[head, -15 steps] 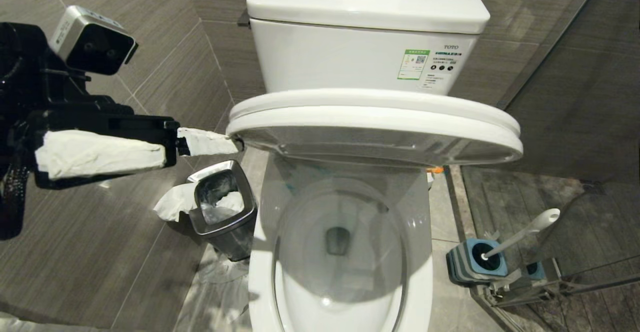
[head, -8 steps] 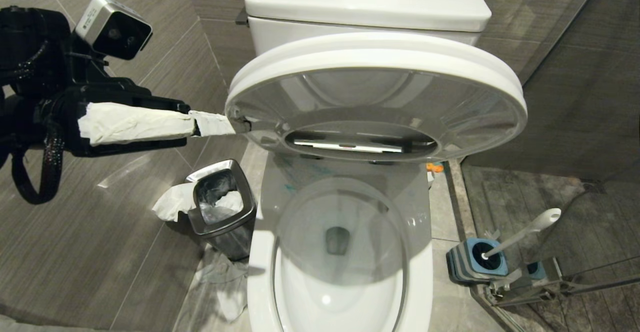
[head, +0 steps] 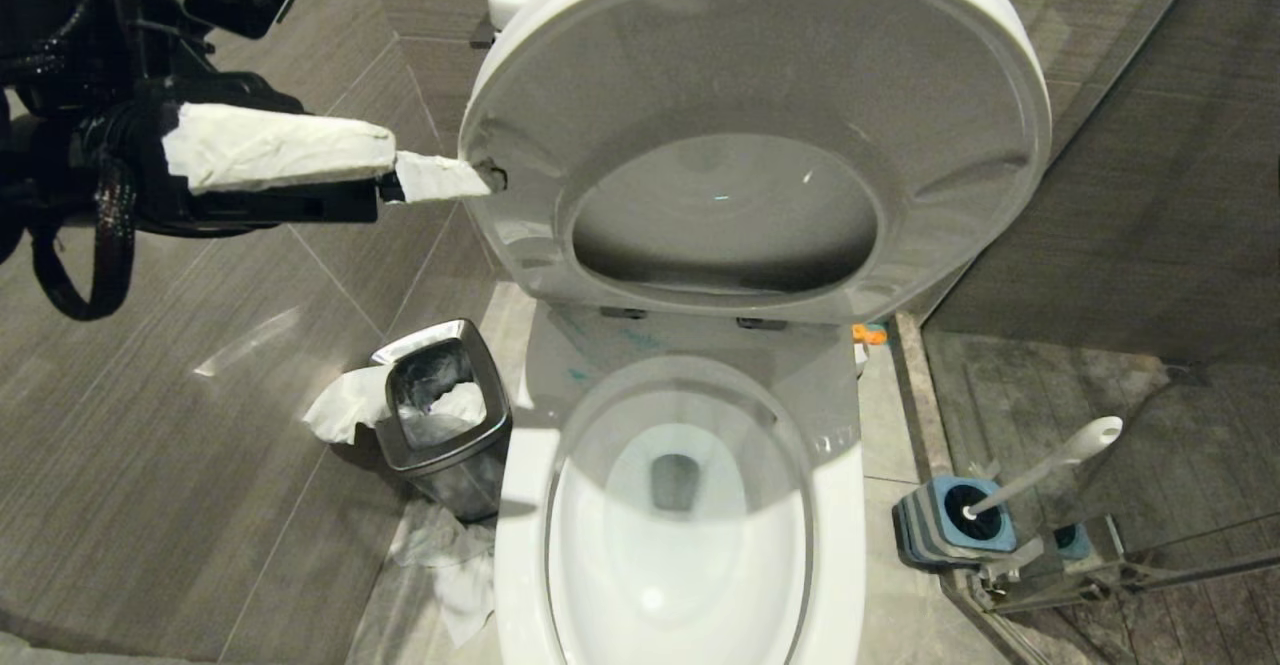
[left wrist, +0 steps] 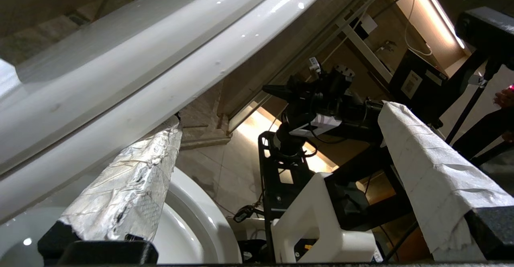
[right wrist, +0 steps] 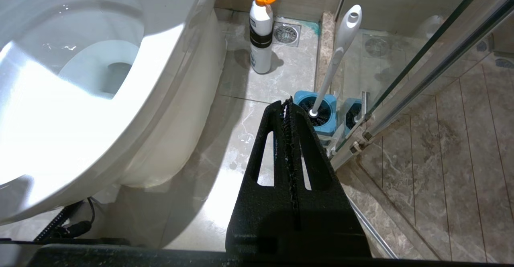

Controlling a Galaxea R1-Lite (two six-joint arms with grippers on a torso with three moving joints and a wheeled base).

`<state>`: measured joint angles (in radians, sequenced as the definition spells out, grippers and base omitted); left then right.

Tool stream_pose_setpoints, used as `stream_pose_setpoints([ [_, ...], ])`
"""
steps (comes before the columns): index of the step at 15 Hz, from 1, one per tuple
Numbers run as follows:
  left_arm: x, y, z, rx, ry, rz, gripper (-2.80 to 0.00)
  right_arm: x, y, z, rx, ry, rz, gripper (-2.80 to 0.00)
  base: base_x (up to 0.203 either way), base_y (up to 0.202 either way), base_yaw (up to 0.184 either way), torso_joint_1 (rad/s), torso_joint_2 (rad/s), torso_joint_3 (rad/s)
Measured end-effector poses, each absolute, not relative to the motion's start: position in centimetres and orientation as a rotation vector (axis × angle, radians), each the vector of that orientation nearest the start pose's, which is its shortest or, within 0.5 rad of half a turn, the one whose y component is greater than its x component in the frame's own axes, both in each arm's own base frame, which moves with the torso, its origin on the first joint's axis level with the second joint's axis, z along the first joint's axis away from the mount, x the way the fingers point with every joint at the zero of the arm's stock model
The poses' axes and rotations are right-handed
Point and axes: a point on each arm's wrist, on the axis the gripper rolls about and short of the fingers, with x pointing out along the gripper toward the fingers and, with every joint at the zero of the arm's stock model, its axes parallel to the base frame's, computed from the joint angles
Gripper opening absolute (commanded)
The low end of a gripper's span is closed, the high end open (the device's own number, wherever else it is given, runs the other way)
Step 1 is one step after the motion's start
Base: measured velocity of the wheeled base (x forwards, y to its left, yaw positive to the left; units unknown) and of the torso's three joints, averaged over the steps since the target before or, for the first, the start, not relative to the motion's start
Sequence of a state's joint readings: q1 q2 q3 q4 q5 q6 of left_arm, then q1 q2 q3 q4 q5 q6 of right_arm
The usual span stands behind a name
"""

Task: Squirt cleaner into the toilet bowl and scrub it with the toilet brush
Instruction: Use the left hand to lift the toilet lid slightly

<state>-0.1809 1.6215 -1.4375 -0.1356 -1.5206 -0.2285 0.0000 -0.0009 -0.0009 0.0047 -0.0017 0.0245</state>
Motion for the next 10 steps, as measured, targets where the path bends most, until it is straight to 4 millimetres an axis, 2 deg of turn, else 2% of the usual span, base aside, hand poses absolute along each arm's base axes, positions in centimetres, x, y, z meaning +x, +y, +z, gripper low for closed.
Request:
stream_pose_setpoints([
  [6,28.4,-7.6,36.3,-0.207,0.239,-1.693,0.0,-2.3,0.0,7.5,0.024,0.003,-0.001,-2.8,0.0,0.0,0.0,0.0,0.0,0.0],
  [10,29.2,-8.7,37.5,-0.231,0.249,-1.66,0.0,-2.3,0.0,7.5,0.024,0.003,-0.001,-2.8,0.0,0.0,0.0,0.0,0.0,0.0],
])
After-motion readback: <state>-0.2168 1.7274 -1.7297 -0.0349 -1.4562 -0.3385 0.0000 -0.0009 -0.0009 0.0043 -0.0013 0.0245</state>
